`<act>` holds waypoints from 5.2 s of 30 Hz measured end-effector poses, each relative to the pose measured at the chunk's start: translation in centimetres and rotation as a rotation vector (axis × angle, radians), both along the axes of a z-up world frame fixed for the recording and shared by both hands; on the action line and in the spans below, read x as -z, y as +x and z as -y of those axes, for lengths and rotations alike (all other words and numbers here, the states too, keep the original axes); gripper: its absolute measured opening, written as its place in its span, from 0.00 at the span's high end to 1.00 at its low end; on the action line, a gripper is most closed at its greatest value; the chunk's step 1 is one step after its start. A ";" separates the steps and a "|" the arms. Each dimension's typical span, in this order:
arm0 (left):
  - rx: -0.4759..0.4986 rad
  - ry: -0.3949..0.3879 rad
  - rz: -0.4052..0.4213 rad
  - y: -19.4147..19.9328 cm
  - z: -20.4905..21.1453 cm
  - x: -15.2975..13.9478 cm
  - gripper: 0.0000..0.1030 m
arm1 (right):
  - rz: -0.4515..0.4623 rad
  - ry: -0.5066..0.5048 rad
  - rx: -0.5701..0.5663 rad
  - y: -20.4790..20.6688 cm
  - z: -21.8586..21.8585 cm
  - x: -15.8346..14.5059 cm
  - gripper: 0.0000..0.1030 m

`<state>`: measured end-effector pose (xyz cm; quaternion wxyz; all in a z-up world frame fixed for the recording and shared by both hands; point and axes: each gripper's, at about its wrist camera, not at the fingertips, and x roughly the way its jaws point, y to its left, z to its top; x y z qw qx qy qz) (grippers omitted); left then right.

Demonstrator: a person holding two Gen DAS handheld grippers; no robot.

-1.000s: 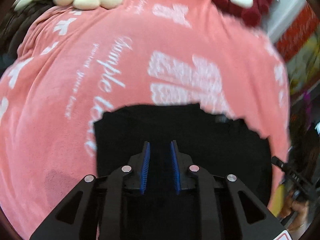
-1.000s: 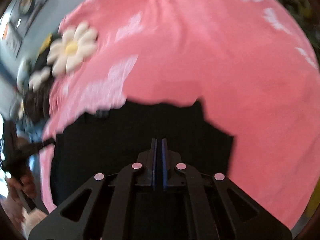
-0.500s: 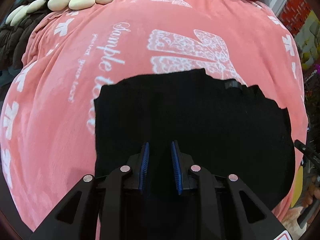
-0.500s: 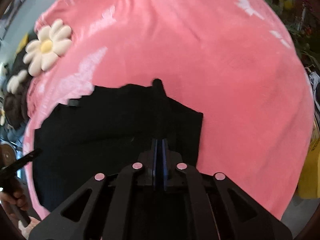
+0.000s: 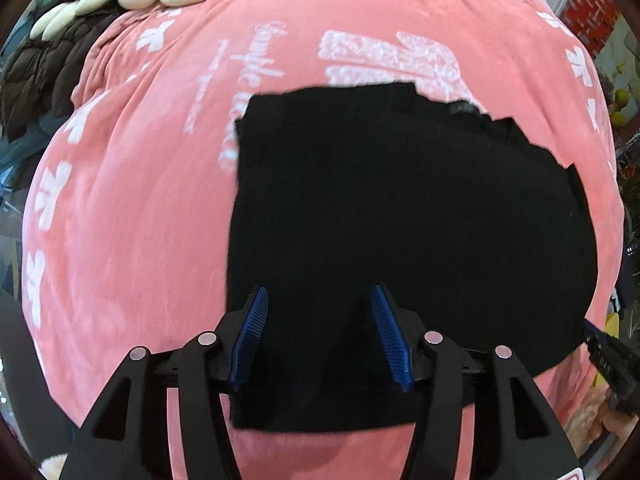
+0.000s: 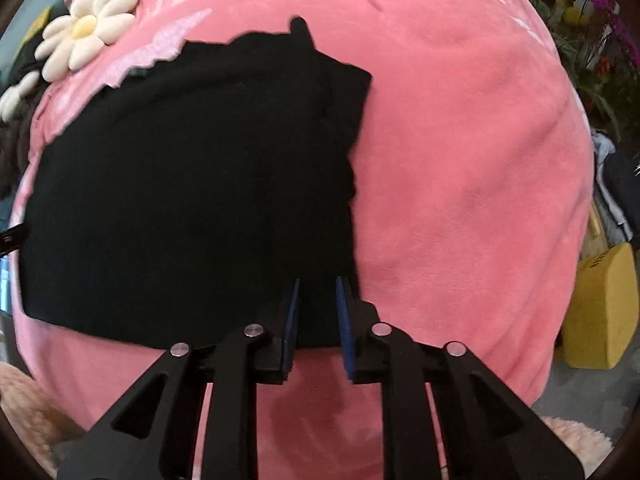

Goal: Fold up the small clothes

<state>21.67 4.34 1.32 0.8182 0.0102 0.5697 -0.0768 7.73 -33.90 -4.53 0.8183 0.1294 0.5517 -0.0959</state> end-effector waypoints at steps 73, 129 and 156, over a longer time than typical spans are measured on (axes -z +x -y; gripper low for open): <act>-0.140 -0.223 -0.094 -5.3 -4.8 2.0 0.95 | 0.083 -0.068 -0.135 -2.5 -2.6 -5.4 0.91; 0.375 -0.169 -0.095 -9.2 29.2 -0.6 0.63 | 0.301 0.246 0.150 -2.7 7.2 -3.7 0.40; 0.050 -0.343 -0.145 -6.9 14.0 0.0 0.37 | 0.240 0.171 0.022 -1.2 4.6 -5.6 0.46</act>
